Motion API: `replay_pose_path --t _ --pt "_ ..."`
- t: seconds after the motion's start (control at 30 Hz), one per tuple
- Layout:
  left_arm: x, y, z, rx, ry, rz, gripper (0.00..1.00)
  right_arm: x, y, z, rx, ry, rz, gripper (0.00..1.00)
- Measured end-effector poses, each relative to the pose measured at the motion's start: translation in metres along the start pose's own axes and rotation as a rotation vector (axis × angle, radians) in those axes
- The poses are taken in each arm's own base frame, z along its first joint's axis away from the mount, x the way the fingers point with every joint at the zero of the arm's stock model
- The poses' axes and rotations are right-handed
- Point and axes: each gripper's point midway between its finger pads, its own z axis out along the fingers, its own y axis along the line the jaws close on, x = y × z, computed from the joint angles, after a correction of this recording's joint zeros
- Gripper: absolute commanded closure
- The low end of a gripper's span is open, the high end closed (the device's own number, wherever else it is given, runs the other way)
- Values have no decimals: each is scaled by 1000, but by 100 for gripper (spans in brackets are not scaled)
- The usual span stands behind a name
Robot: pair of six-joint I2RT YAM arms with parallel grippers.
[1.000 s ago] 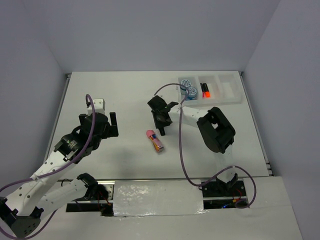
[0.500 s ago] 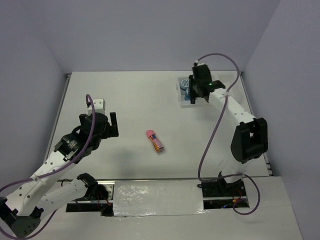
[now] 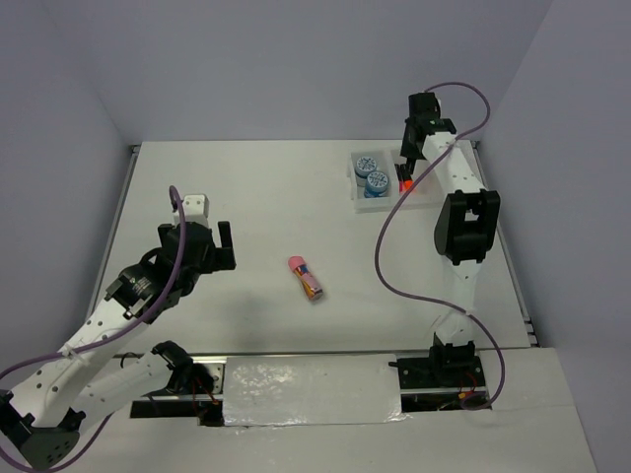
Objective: Sort the stationery into containers
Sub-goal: Place the pen in the storage box.
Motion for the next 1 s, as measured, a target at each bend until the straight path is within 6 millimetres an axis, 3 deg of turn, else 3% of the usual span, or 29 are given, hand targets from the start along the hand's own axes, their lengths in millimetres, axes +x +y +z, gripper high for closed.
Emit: replay_pose_path --t 0.17,0.37,0.53,0.7,0.83,0.93,0.97,1.0 --pt "-1 -1 0 11 -3 9 1 19 -1 14 12 57 -7 71" --pt "0 -3 -2 30 -4 10 1 19 -3 15 16 58 20 39" --pt "-1 -4 -4 40 -9 6 1 19 -5 15 18 58 27 32" --pt "-1 -5 -4 44 -9 5 1 18 -3 13 0 59 29 32" --pt "-1 -5 -4 45 -8 5 1 31 6 -7 -53 80 19 32" --pt "-1 -4 -4 37 -11 4 1 48 25 -47 -112 90 -23 27" --pt "-1 -2 -3 30 -12 3 1 52 37 -63 -140 83 -45 2" --pt "-2 0 -4 18 -15 2 1 58 55 -83 -177 70 -74 0"
